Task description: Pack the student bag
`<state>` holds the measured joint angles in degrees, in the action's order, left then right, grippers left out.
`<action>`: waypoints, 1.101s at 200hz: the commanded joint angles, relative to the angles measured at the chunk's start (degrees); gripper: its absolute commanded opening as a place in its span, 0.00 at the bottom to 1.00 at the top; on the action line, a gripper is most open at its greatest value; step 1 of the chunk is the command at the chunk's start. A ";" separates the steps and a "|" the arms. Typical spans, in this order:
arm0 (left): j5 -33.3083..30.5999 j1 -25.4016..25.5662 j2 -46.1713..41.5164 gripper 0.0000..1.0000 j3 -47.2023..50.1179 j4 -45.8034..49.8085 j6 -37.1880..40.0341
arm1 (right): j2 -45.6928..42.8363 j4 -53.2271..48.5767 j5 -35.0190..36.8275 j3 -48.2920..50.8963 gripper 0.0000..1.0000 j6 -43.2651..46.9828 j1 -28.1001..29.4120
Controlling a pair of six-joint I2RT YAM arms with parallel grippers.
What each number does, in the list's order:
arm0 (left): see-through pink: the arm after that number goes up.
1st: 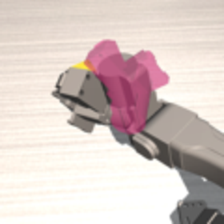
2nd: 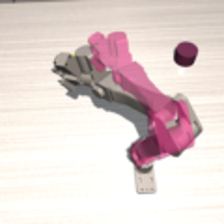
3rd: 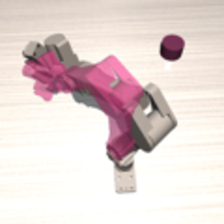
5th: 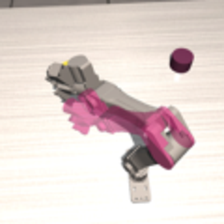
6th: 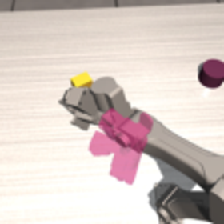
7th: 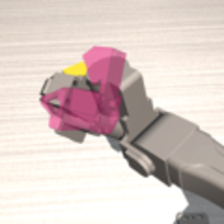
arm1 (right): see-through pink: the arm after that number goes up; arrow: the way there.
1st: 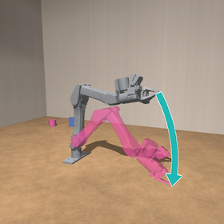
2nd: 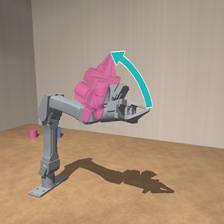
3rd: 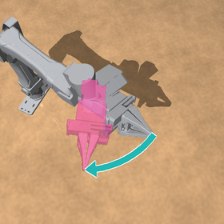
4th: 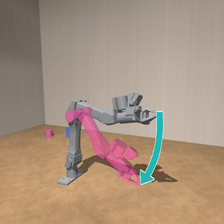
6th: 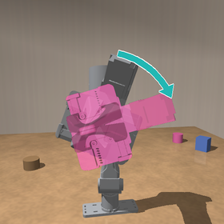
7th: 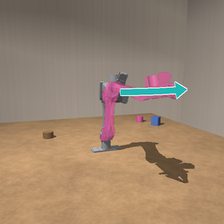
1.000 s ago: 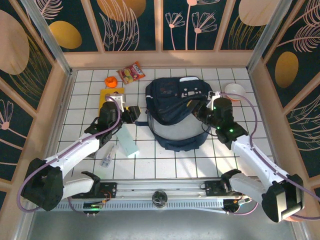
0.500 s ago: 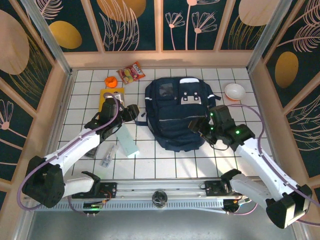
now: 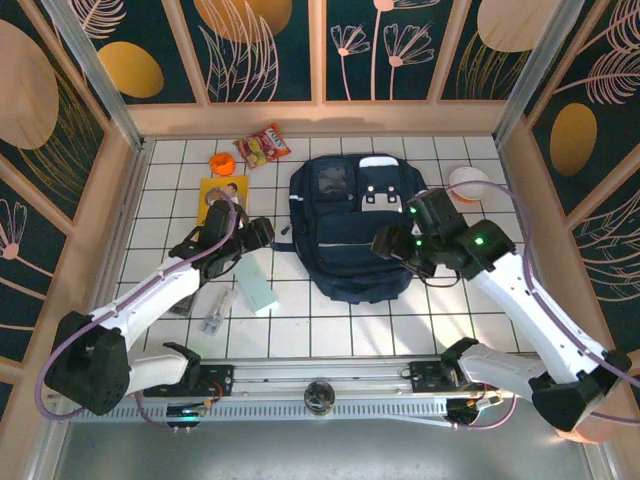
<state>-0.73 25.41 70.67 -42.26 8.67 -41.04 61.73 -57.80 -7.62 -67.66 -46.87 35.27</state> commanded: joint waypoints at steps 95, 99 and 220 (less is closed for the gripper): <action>-9.24 -0.98 2.41 0.69 5.59 13.25 -19.95 | 10.23 21.43 -6.52 7.40 0.68 2.06 5.32; -9.78 -0.98 2.53 0.70 5.25 13.30 -20.04 | 10.33 21.56 -6.53 7.45 0.68 2.11 5.27; -14.63 -10.04 11.99 0.99 -9.03 10.54 -3.31 | 10.55 25.67 -7.56 9.03 0.69 1.61 5.73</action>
<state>-15.49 19.77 81.12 -47.66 21.23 -50.81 72.23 -34.74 -14.11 -59.46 -45.69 40.40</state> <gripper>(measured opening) 0.984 0.685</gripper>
